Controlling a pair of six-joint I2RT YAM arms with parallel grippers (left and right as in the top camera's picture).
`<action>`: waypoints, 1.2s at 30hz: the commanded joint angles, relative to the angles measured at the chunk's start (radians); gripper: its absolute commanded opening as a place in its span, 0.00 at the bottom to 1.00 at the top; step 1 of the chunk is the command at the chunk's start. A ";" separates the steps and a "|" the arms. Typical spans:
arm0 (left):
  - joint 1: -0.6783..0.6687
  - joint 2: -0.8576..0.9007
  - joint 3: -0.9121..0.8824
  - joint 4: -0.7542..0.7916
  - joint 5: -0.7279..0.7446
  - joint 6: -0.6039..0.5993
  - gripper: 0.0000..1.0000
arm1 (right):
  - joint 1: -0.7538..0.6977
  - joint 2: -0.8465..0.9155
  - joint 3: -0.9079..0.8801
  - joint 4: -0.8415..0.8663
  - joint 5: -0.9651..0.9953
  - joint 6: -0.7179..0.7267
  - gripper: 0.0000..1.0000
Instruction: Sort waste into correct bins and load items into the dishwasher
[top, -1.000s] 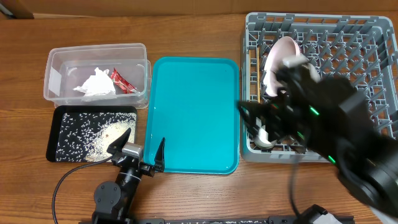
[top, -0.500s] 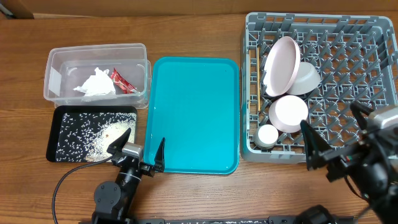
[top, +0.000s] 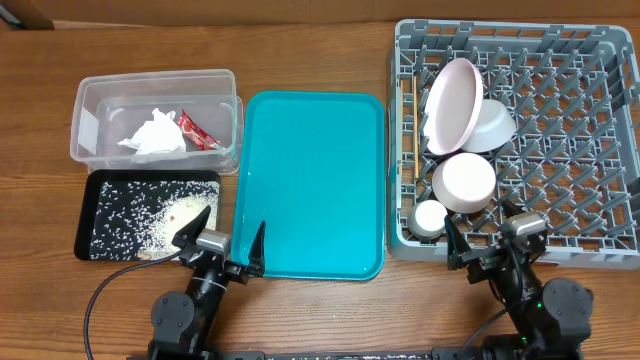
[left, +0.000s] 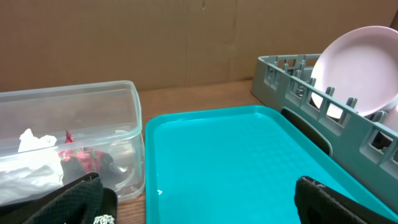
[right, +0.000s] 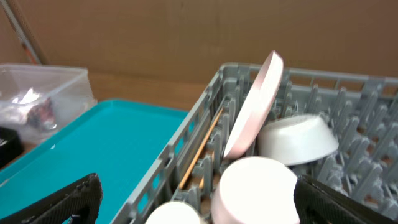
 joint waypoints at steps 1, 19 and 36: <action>0.005 -0.005 -0.003 -0.002 0.008 0.000 1.00 | -0.025 -0.098 -0.097 0.069 -0.022 0.002 1.00; 0.005 -0.005 -0.003 -0.002 0.008 0.000 1.00 | -0.039 -0.113 -0.292 0.344 0.008 0.148 1.00; 0.005 -0.005 -0.003 -0.002 0.008 0.000 1.00 | -0.039 -0.113 -0.292 0.344 0.008 0.148 1.00</action>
